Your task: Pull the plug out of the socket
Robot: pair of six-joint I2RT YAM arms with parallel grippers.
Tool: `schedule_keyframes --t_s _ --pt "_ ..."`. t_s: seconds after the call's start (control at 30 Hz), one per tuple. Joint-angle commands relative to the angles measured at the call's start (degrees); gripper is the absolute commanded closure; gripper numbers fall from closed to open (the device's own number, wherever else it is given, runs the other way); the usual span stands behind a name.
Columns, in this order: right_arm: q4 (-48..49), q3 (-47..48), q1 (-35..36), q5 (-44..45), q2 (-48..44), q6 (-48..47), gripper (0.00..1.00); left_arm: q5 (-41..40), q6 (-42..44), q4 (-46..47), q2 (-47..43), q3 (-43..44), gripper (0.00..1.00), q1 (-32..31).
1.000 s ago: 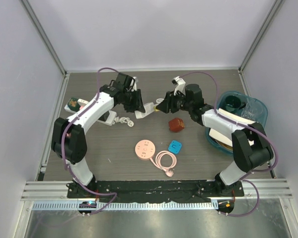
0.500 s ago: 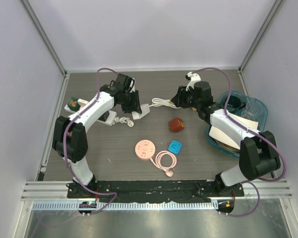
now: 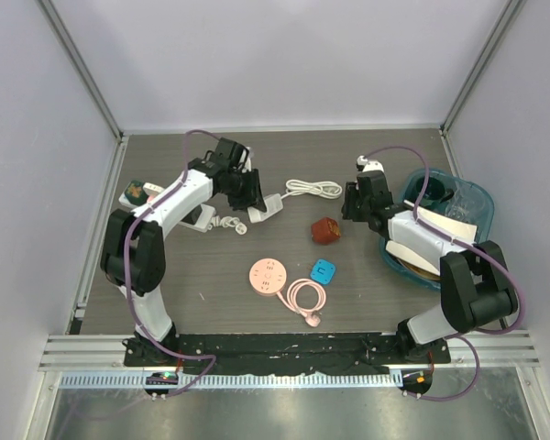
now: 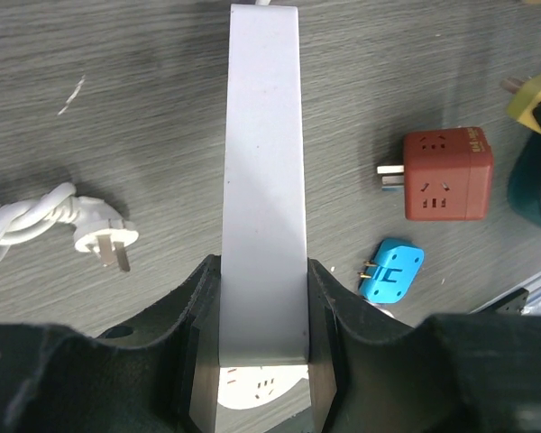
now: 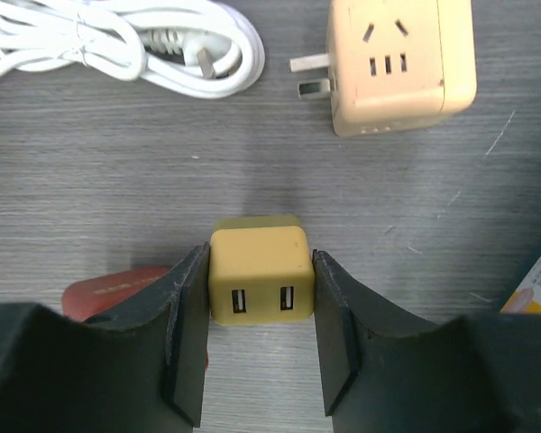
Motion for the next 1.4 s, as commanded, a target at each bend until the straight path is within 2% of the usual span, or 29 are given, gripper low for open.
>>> schedule_keyframes --t_s 0.0,0.13,0.33,0.37,0.43,0.47,0.53,0.57,0.63,0.67,0.7,0.8,0.83,0.9,0.93,1.03,1.1,1.23,1.37 --pt "5.21 -2.07 0.04 1.84 -0.71 1.62 0.91 5.09 -0.39 7.83 1.17 -1.25 0.99 -0.12" --pt "9.79 -5.15 -0.04 -2.2 -0.35 1.45 0.9 7.65 -2.15 10.66 3.11 -1.96 0.94 -0.03" --pt "11.81 -7.87 0.04 -4.3 -1.23 -0.13 0.85 3.62 -1.54 9.88 3.64 -1.79 0.66 -0.21" --pt "11.9 -8.22 0.04 -4.75 -1.32 -0.57 0.81 1.26 -1.28 8.83 3.55 -1.53 0.54 -0.21" --pt "11.82 -8.49 0.13 -4.67 -1.58 -0.57 0.74 -0.51 -0.75 7.94 2.76 -1.17 0.46 -0.21" --pt "11.82 -8.84 0.13 -4.93 -2.11 -0.57 0.67 -1.65 -0.48 7.16 2.32 -0.91 0.4 -0.21" --pt "11.82 -9.37 0.13 -5.62 -2.9 -0.57 0.58 -4.47 0.22 6.19 0.4 -0.73 0.3 -0.3" --pt "11.9 -9.63 0.22 -5.81 -3.42 -0.57 0.5 -5.7 0.39 5.14 -0.49 -0.38 0.28 -0.21" --pt "11.47 -9.63 0.39 -5.72 -5.18 -0.57 0.45 -9.74 1.1 3.9 -2.16 0.06 0.22 -0.21" --pt "10.25 -9.37 0.48 -5.81 -5.88 -0.66 0.42 -11.32 1.36 2.42 -3.9 0.76 0.21 -0.3" --pt "9.36 -9.02 0.57 -5.72 -7.37 -0.49 0.41 -16.81 1.71 1.53 -4.7 1.28 0.21 -0.21" --pt "5.42 -7.18 0.66 -5.02 -10.36 -0.22 0.36 -26.5 1.89 -3.74 -7.43 3.92 0.21 -0.12" --pt "4.79 -6.3 0.75 -4.93 -11.16 -0.13 0.36 -33.5 1.72 -4.45 -8.31 4.01 0.22 -0.21" --pt "3.21 -5.68 0.83 -5.45 -12.48 0.13 0.34 -39.08 2.15 -4.98 -11.2 2.7 0.22 -0.03" --pt "2.86 -5.16 0.92 -5.72 -13.96 0.22 0.34 -44.41 2.5 -4.63 -12.0 1.83 0.2 0.23" --pt "1.62 -4.1 1.36 -6.77 -15.64 1.27 0.33 -49.55 0.59 -5.41 -13.33 -0.03 0.17 2.67" --pt "1.27 -3.83 2.15 -7.04 -16.43 1.8 0.33 -51.5 -5.3 -9.27 -12.63 0.5 0.16 4.61" --pt "1.01 -3.57 4.35 -6.43 -17.93 2.15 0.33 -48.95 -14.79 -13.94 -11.75 0.5 0.17 7.87" --pt "0.04 -3.22 5.67 -6.16 -18.55 1.8 0.33 -53.6 -25.51 -21.75 -8.33 3.74 0.18 8.49"
